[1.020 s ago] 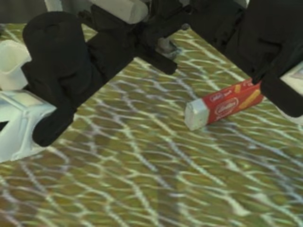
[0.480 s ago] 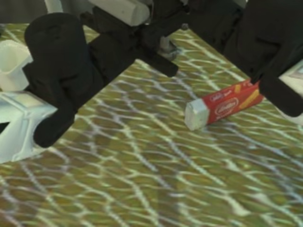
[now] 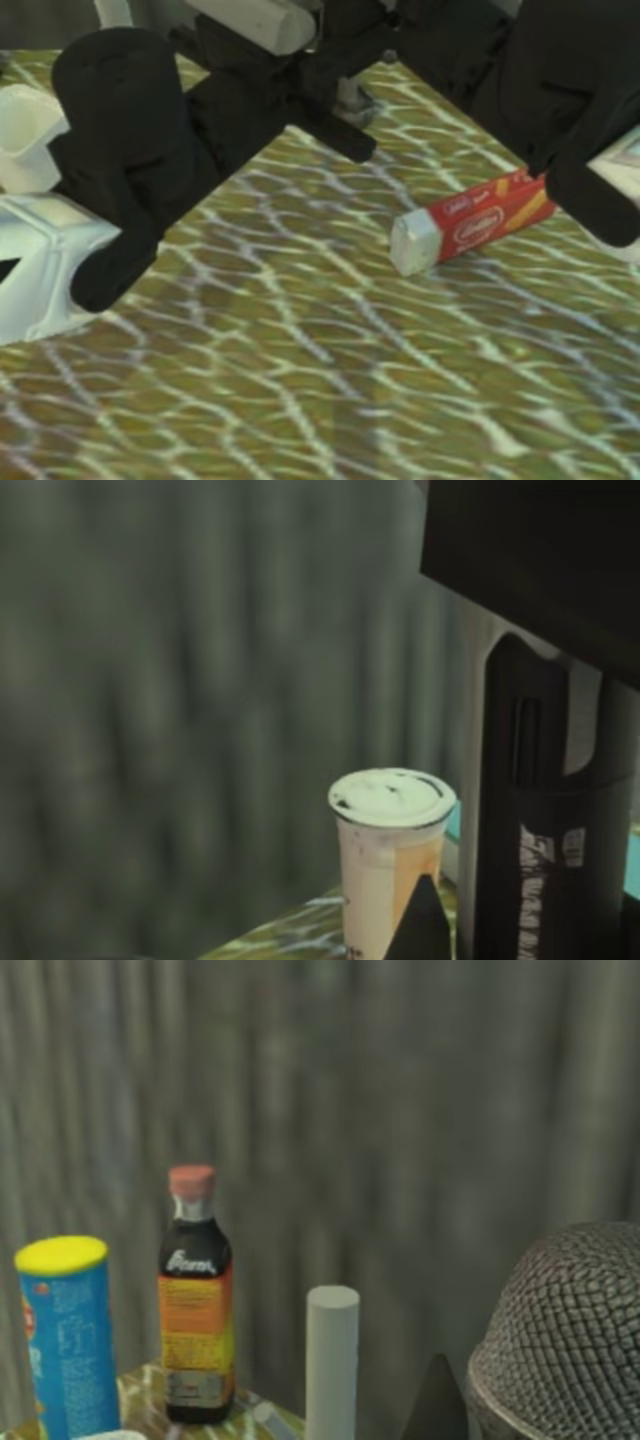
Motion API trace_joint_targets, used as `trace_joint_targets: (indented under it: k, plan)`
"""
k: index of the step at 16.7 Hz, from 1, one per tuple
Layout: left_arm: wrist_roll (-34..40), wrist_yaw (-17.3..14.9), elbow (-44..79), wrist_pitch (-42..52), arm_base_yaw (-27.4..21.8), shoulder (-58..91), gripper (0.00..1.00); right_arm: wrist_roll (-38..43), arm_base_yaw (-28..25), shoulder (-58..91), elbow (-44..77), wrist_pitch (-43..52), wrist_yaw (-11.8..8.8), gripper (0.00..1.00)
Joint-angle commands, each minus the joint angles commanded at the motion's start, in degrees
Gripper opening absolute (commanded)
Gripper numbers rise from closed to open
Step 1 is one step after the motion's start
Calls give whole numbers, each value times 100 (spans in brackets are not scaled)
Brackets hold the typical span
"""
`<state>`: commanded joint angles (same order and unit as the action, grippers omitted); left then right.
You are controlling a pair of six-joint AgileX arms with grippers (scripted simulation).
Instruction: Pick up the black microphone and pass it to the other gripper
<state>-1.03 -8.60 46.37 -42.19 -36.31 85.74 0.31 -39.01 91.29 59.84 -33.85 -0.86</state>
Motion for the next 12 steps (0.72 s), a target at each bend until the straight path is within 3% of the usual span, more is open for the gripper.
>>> trace_joint_targets:
  k: [6,12]
  plan:
    - [0,0,0,0,0,0,0,0,0,0,0,0,0,0]
    - [0,0,0,0,0,0,45,0,0,0,0,0,0,0]
